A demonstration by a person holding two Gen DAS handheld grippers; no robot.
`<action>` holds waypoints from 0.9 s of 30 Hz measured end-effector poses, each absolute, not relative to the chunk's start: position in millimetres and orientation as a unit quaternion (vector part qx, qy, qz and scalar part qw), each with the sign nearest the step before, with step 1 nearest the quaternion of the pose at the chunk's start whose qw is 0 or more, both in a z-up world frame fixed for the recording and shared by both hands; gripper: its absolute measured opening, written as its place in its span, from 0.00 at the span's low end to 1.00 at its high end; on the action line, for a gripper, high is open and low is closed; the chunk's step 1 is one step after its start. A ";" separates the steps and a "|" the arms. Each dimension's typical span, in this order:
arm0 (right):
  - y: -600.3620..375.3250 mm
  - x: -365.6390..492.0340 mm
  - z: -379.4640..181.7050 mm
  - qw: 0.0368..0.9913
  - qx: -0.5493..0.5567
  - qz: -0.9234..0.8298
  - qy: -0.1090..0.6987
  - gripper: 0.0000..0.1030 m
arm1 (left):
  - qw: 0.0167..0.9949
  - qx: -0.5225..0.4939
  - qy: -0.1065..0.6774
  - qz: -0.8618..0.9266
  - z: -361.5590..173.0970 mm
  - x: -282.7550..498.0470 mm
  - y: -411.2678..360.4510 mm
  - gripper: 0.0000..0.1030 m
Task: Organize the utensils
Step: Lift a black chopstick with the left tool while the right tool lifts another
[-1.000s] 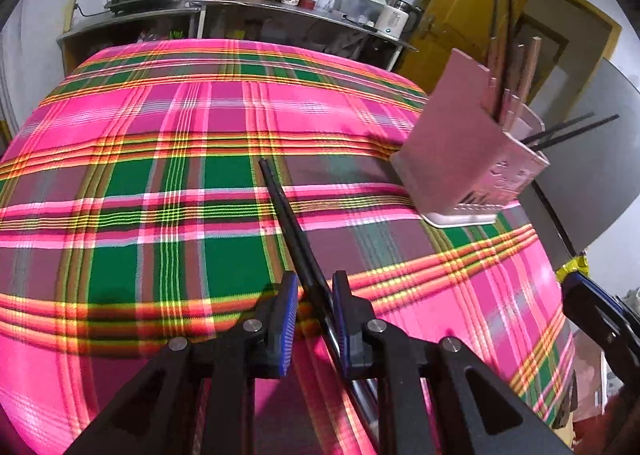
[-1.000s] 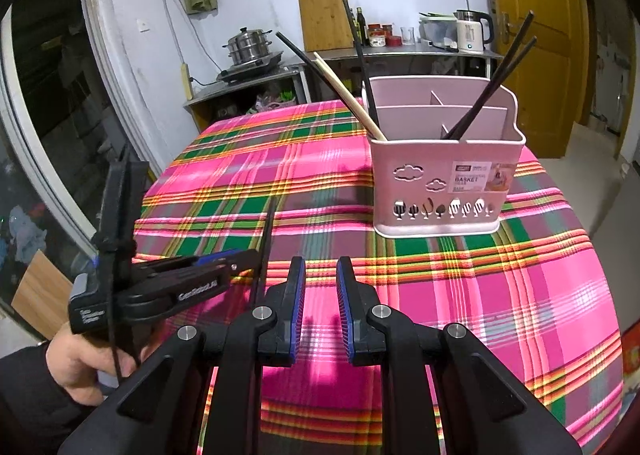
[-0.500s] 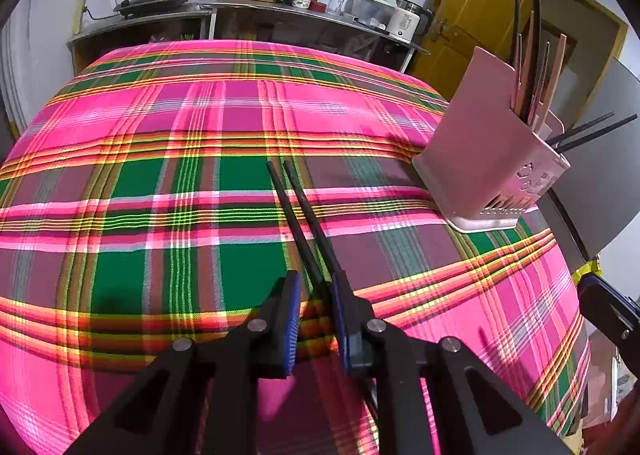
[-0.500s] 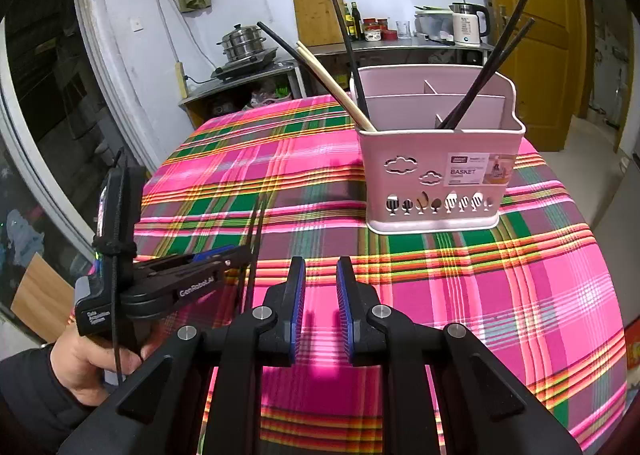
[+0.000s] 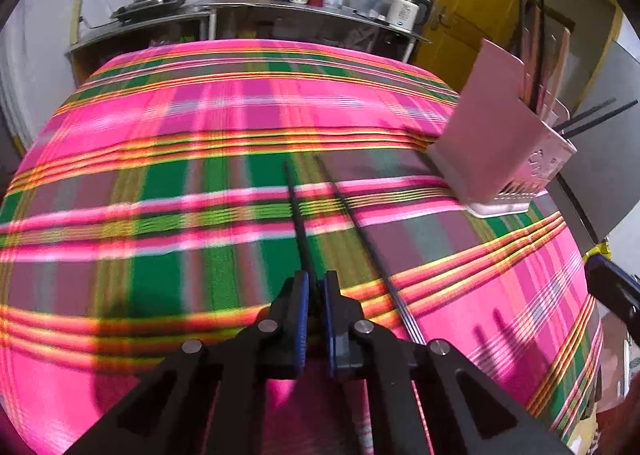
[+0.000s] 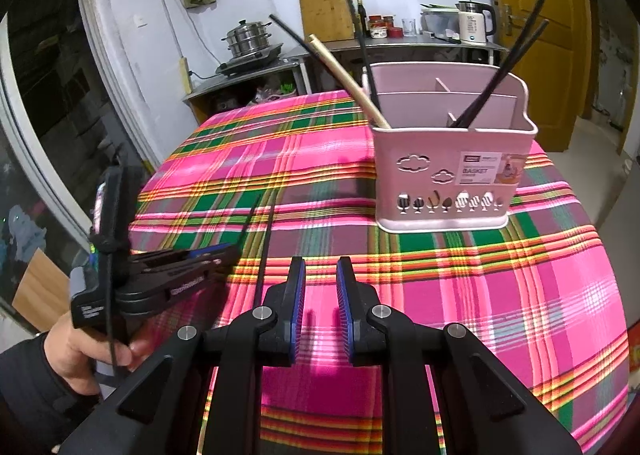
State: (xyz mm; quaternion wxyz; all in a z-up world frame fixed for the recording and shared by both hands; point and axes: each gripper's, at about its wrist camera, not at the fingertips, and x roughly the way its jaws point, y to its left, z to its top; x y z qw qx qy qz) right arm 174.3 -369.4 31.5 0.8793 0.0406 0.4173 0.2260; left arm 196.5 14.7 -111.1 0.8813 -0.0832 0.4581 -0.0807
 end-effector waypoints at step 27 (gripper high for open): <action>-265.2 253.0 -35.7 0.829 -0.013 0.282 0.483 0.16 | 0.884 -0.119 0.451 -0.037 -114.7 200.0 74.0 0.08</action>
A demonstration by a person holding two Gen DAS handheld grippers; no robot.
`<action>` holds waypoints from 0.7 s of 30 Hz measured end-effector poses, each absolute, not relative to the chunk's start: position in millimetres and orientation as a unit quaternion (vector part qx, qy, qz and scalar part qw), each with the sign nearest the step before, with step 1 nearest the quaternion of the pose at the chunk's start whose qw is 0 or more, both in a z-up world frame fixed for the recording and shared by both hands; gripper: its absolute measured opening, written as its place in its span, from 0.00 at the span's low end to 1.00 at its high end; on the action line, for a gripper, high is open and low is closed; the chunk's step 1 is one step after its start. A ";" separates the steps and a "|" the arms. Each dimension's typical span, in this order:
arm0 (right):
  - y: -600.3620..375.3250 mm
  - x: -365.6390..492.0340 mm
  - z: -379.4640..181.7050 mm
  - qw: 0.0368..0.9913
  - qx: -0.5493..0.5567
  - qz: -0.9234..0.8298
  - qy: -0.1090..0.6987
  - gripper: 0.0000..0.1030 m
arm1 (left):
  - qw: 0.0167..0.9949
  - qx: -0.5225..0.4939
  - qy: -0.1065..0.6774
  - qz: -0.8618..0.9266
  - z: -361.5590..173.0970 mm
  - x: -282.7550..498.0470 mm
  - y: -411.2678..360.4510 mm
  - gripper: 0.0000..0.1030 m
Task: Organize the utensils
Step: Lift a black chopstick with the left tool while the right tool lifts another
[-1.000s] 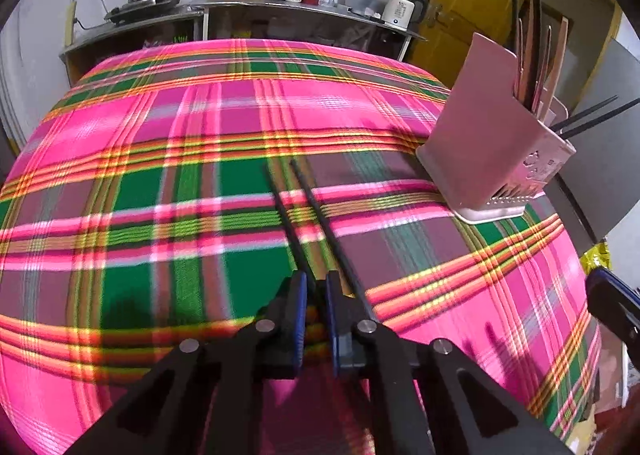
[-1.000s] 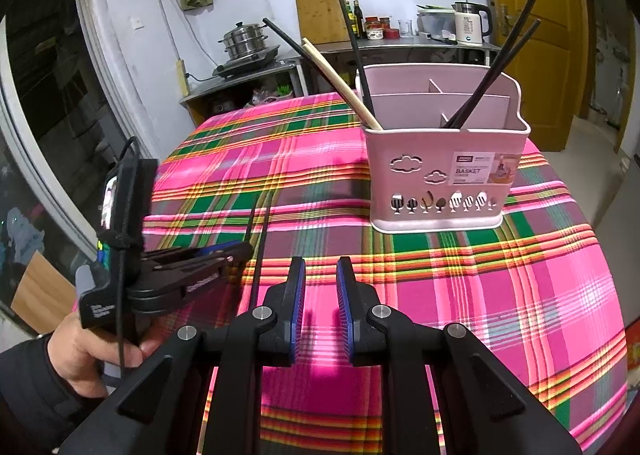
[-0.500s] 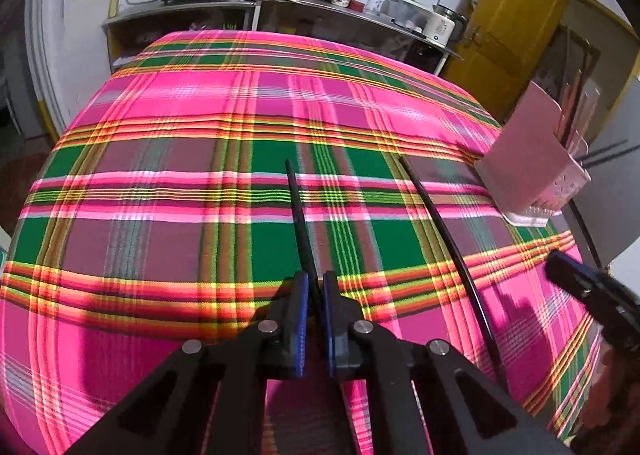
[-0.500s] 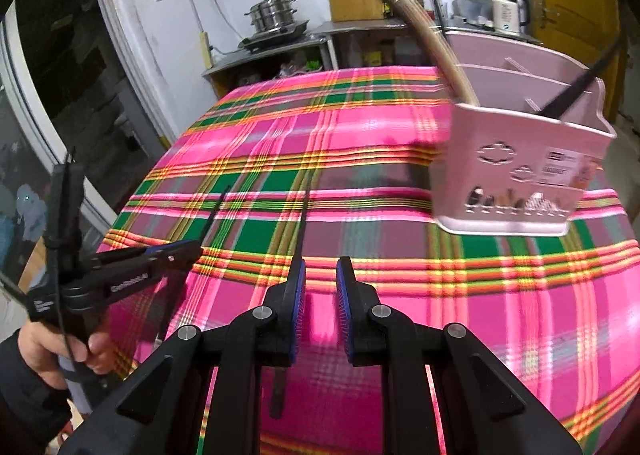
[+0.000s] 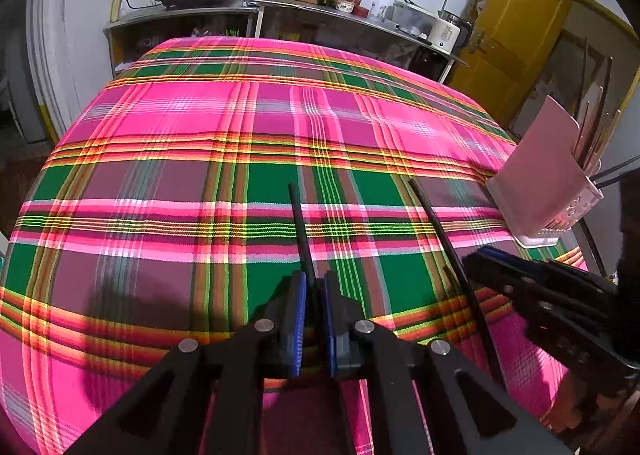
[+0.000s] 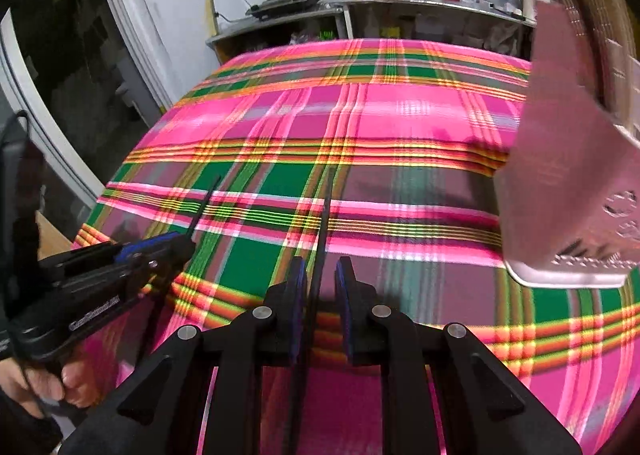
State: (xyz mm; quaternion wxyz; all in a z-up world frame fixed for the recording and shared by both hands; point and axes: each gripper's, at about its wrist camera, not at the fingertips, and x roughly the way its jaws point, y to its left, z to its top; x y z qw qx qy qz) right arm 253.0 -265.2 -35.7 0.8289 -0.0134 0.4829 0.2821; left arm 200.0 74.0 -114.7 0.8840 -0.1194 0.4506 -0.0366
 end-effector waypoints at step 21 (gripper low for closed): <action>-258.0 259.9 -29.4 0.823 -0.012 0.287 0.490 0.05 | 0.884 -0.085 0.458 -0.038 -107.1 205.6 64.1 0.05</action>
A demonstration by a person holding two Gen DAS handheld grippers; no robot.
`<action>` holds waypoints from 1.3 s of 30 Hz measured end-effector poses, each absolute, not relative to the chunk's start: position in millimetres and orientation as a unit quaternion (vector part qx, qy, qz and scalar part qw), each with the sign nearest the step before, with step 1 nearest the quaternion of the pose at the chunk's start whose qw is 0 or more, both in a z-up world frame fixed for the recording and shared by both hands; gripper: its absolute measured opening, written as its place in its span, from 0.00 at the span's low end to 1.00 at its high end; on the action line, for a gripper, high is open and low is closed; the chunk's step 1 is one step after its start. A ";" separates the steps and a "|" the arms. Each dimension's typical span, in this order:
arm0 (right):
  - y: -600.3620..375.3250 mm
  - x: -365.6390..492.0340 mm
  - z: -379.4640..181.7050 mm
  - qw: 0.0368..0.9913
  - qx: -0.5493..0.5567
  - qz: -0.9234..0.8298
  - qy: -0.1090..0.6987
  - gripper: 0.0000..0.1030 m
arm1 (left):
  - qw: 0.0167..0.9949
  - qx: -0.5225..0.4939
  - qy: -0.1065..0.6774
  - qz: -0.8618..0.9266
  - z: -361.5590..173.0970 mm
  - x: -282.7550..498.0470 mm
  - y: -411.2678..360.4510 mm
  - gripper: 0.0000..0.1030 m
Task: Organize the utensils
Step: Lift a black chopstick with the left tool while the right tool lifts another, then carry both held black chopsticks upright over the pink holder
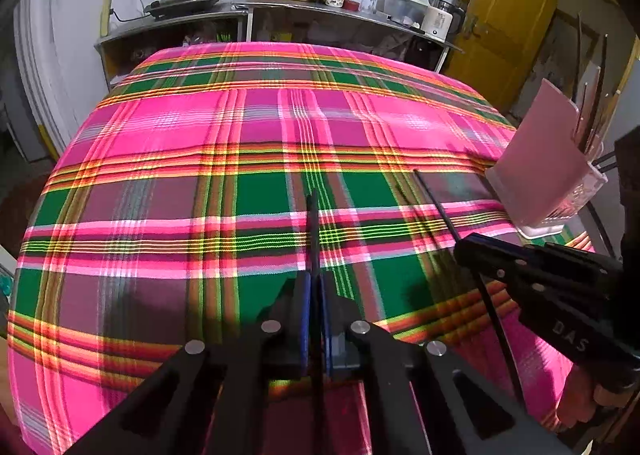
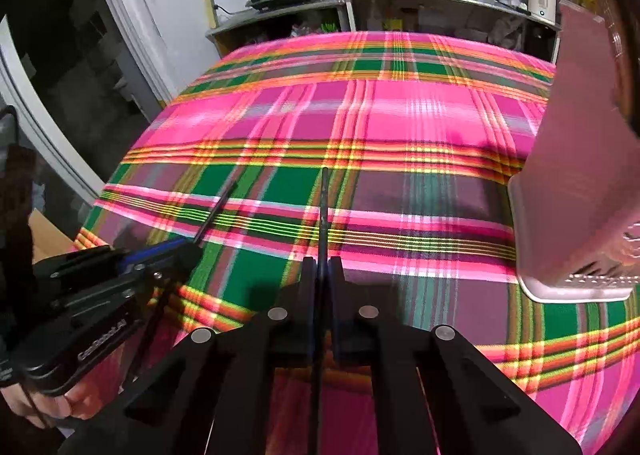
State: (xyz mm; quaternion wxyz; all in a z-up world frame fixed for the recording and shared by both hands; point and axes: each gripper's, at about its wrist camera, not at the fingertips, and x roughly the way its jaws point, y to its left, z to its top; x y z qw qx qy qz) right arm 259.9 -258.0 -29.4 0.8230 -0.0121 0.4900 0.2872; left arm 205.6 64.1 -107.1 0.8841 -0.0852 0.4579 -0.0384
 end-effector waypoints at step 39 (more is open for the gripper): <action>-335.4 201.9 103.6 0.884 0.049 0.294 0.361 0.05 | 0.927 -0.116 0.337 -0.114 31.4 136.7 48.0 0.05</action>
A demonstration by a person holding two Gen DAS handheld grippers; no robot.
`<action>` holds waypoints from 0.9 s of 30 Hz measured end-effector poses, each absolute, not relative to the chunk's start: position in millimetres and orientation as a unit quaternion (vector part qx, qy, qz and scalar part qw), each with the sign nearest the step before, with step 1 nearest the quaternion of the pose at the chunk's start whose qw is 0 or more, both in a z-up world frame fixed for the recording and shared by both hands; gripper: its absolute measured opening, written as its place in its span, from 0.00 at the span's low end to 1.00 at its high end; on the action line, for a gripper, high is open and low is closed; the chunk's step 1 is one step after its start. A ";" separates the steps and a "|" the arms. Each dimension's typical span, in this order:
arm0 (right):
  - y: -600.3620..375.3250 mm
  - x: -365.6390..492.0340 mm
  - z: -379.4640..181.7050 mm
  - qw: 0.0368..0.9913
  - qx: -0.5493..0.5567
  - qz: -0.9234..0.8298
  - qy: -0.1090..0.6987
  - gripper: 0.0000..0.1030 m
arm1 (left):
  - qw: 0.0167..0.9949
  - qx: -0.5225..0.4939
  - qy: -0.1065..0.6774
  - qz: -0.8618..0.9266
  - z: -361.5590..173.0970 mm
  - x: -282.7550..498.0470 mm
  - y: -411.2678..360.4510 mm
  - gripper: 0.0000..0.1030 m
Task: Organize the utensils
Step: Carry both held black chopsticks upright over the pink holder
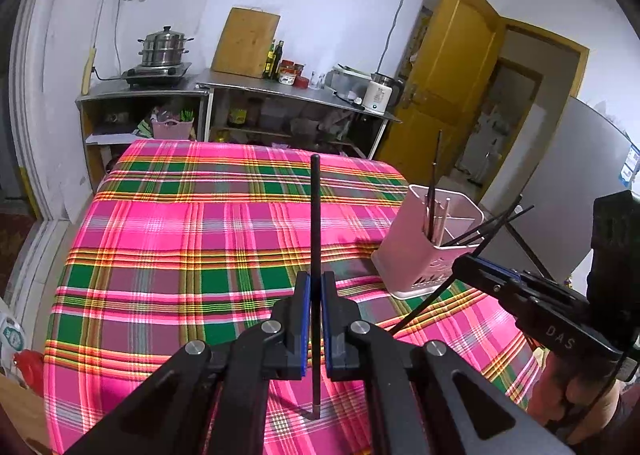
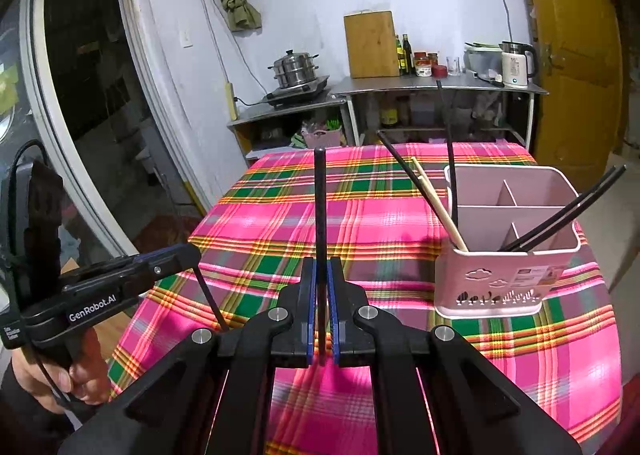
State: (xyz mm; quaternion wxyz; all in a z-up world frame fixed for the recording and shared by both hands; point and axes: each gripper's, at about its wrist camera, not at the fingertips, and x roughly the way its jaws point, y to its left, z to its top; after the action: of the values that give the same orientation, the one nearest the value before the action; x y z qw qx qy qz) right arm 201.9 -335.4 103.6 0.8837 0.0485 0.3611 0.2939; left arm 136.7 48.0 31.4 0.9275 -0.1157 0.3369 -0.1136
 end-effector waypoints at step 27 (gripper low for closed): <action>-372.4 192.6 117.1 0.897 0.069 0.265 0.347 0.05 | 0.917 -0.122 0.342 -0.166 49.2 159.2 19.9 0.05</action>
State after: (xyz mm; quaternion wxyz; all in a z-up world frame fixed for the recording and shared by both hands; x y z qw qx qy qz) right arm 192.6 -372.4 117.1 0.8972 0.0690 0.3466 0.2648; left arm 159.2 19.9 49.2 0.9170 -0.1221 0.3419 -0.1656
